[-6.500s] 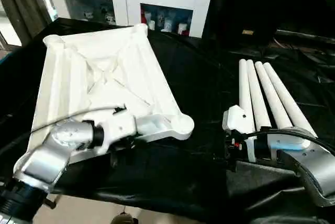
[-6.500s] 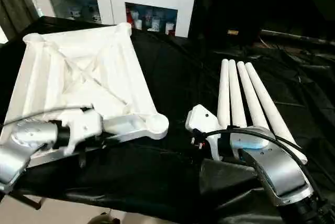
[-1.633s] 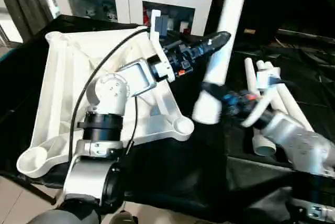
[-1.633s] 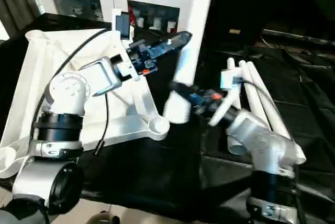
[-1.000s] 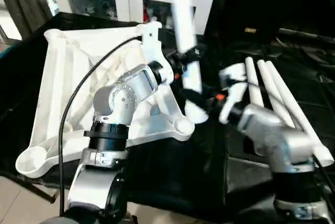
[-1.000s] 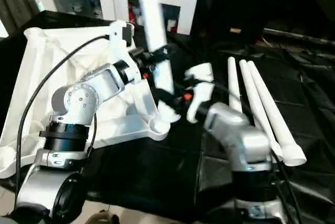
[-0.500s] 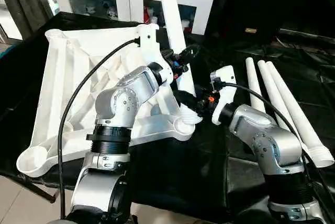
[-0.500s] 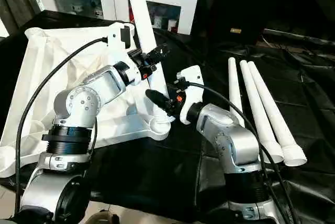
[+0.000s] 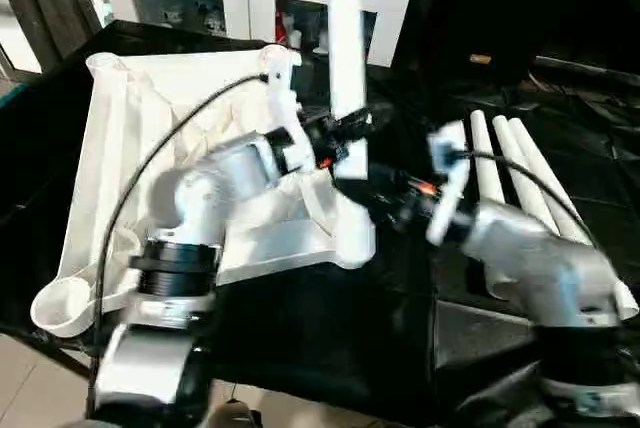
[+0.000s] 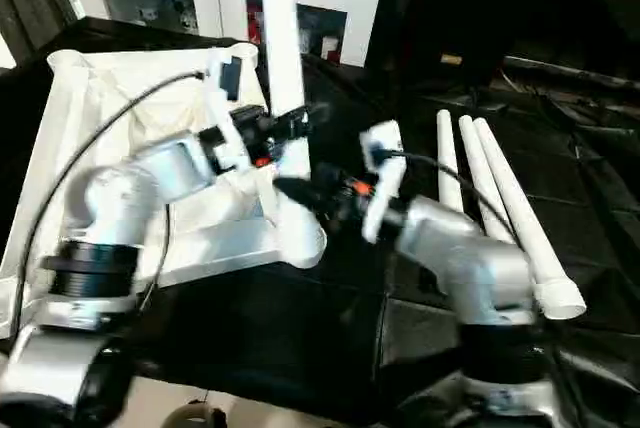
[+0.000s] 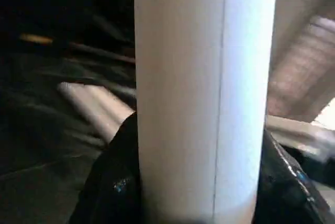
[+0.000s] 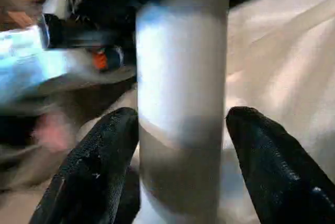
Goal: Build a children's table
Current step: Pick table leg
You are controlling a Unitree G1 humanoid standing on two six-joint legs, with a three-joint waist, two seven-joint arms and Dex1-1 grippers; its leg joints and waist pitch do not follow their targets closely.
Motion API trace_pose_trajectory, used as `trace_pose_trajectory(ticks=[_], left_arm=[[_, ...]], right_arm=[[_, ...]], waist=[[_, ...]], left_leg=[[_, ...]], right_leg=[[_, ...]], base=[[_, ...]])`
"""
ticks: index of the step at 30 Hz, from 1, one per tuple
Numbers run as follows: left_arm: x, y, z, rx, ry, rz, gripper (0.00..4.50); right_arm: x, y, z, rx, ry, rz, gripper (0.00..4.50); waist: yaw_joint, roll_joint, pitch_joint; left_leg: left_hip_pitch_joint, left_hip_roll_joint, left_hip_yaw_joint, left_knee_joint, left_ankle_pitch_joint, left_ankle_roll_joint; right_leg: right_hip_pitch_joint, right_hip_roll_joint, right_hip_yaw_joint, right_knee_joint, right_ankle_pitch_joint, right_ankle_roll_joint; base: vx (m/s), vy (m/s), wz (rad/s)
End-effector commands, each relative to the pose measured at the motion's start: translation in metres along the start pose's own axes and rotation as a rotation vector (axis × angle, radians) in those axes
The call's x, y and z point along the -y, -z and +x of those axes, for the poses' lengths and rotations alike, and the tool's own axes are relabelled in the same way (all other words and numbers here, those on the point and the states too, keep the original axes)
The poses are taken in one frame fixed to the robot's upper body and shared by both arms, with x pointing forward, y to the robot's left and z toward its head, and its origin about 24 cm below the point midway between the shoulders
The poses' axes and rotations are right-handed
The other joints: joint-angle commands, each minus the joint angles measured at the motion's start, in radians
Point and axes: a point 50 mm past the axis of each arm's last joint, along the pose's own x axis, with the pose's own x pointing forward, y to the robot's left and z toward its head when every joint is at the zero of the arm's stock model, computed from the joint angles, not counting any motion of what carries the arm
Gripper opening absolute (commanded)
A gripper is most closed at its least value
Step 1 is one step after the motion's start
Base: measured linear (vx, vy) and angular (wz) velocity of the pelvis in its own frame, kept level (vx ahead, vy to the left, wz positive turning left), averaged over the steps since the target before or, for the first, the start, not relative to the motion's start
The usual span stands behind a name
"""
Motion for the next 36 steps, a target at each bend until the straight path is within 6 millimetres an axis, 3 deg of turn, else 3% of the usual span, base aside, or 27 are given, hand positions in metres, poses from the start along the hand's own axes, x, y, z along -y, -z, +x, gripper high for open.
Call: trace_pose_trajectory(ticks=[1,7,11,18,19,21,24,25,28,34,36], left_arm=[[0.013,-0.010,0.003,0.010,0.122,0.026,1.86],[0.024,-0.029,0.003,0.111,0.252,-0.009,1.86],[0.028,-0.027,0.004,0.115,0.305,-0.013,1.86],[0.028,-0.025,0.005,0.111,0.312,-0.018,1.86],[0.027,-0.024,0.005,0.110,0.298,-0.015,2.42],[0.026,-0.024,0.006,0.113,0.280,-0.029,2.56],[0.018,-0.024,0.009,0.118,0.157,0.015,2.65],[0.011,-0.020,0.013,0.089,0.039,0.065,2.90],[-0.003,-0.015,0.018,0.055,-0.185,0.136,2.99],[-0.020,-0.011,0.020,0.117,-0.456,0.101,2.99],[-0.025,-0.013,0.020,0.156,-0.555,0.091,2.62]], right_arm=[[-0.008,-0.004,-0.006,0.002,-0.070,0.022,3.08],[-0.012,0.003,-0.008,-0.057,-0.095,0.033,3.08],[-0.014,0.002,-0.006,-0.048,-0.101,0.047,2.64],[-0.014,-0.001,-0.005,-0.030,-0.095,0.030,2.56],[-0.013,-0.002,-0.004,-0.020,-0.082,0.021,2.56],[-0.011,-0.003,-0.003,-0.009,-0.054,0.004,2.56],[-0.005,-0.007,0.002,0.014,0.031,-0.043,2.56],[0.000,-0.009,0.005,0.030,0.096,-0.077,2.56],[0.007,-0.014,0.011,0.053,0.206,-0.133,2.55],[0.008,-0.015,0.026,0.060,0.300,-0.196,2.54],[0.008,-0.014,0.031,0.061,0.327,-0.216,2.54]], waist=[[0.004,-0.004,-0.070],[0.005,-0.005,-0.070],[0.004,-0.003,-0.070],[0.006,-0.005,-0.072],[0.006,-0.003,-0.072],[0.005,-0.004,-0.072],[0.004,-0.003,-0.072],[0.003,-0.003,-0.071],[0.000,0.000,-0.073],[-0.001,-0.003,-0.075],[-0.002,-0.001,-0.075]], left_leg=[[0.021,0.051,-0.012,-0.062,-0.028,0.040],[0.022,0.052,-0.012,-0.063,-0.049,0.010],[0.022,0.052,-0.013,-0.064,-0.057,-0.001],[0.020,0.051,-0.013,-0.061,-0.027,0.008],[0.021,0.051,-0.013,-0.062,-0.032,0.007],[0.020,0.051,-0.013,-0.061,-0.035,0.002],[0.020,0.052,-0.013,-0.062,-0.042,-0.007],[0.021,0.052,-0.013,-0.063,-0.045,-0.009],[0.024,0.054,-0.015,-0.063,-0.046,-0.022],[0.019,0.050,-0.016,-0.061,-0.032,-0.017],[0.019,0.051,-0.017,-0.061,-0.034,-0.014]], right_leg=[[0.053,-0.082,0.047,-0.064,0.064,-0.232],[0.052,-0.086,0.047,-0.068,0.031,-0.239],[0.052,-0.085,0.047,-0.070,0.009,-0.226],[0.055,-0.084,0.047,-0.064,0.058,-0.227],[0.054,-0.085,0.047,-0.065,0.051,-0.230],[0.054,-0.085,0.047,-0.065,0.050,-0.231],[0.054,-0.086,0.047,-0.067,0.039,-0.227],[0.054,-0.084,0.047,-0.068,0.034,-0.223],[0.052,-0.084,0.049,-0.069,0.028,-0.193],[0.058,-0.082,0.049,-0.065,0.089,-0.201],[0.057,-0.082,0.049,-0.065,0.095,-0.202]], base=[[0.000,0.000,0.00],[0.000,0.000,0.00],[0.000,0.000,0.00],[0.000,0.000,0.00],[0.000,0.000,0.00],[0.000,0.000,0.00],[0.000,0.000,0.00],[0.000,0.000,0.00],[0.000,0.000,0.00],[0.000,0.000,0.00],[0.000,0.000,0.00]])
